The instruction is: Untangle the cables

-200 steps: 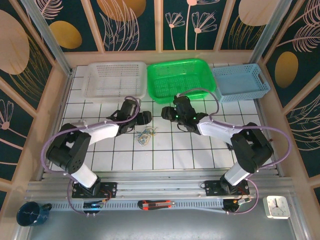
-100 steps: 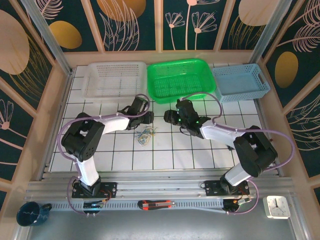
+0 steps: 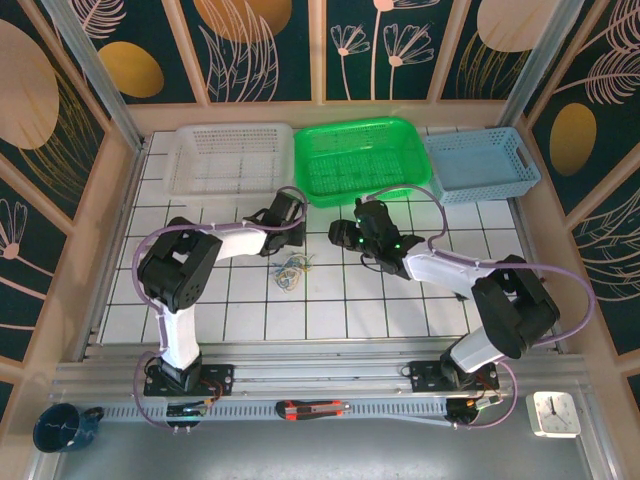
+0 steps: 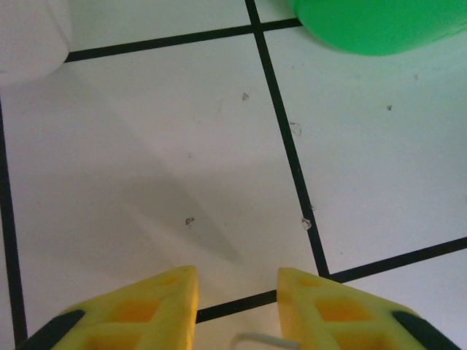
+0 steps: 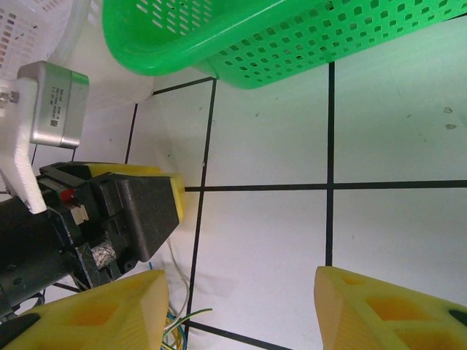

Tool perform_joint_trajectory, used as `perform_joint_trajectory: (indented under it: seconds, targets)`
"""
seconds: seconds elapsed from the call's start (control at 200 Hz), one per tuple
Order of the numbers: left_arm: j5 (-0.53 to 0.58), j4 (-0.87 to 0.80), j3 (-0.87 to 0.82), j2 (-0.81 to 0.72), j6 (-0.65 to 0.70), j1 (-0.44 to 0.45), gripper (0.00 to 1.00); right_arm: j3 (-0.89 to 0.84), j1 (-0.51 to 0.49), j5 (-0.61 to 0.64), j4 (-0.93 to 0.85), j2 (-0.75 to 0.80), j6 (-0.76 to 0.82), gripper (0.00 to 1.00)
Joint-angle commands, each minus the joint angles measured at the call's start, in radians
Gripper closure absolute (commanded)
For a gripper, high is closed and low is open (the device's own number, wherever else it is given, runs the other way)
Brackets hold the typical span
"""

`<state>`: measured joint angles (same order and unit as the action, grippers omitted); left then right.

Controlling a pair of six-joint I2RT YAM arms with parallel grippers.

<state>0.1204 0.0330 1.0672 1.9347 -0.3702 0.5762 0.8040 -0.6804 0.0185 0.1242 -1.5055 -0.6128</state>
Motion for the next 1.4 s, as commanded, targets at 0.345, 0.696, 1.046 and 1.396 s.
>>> perform_joint_trajectory:
  seconds: [0.345,0.696,1.046,1.396]
  targets:
    - [-0.138,0.003,0.01,-0.19,0.002,0.012,1.0,-0.033,0.038,-0.033,0.06,0.073,0.038,0.44]
    - [-0.348,0.093,-0.036,-0.323,-0.103,0.032,1.0,-0.098,0.071,-0.266,0.276,0.09,0.179,0.4]
    - [-0.395,0.151,-0.053,-0.367,-0.172,0.048,1.0,-0.111,0.059,-0.4,0.464,-0.004,0.146,0.39]
    - [-0.403,0.197,-0.078,-0.385,-0.211,0.048,1.0,-0.087,0.017,-0.402,0.556,-0.121,0.093,0.41]
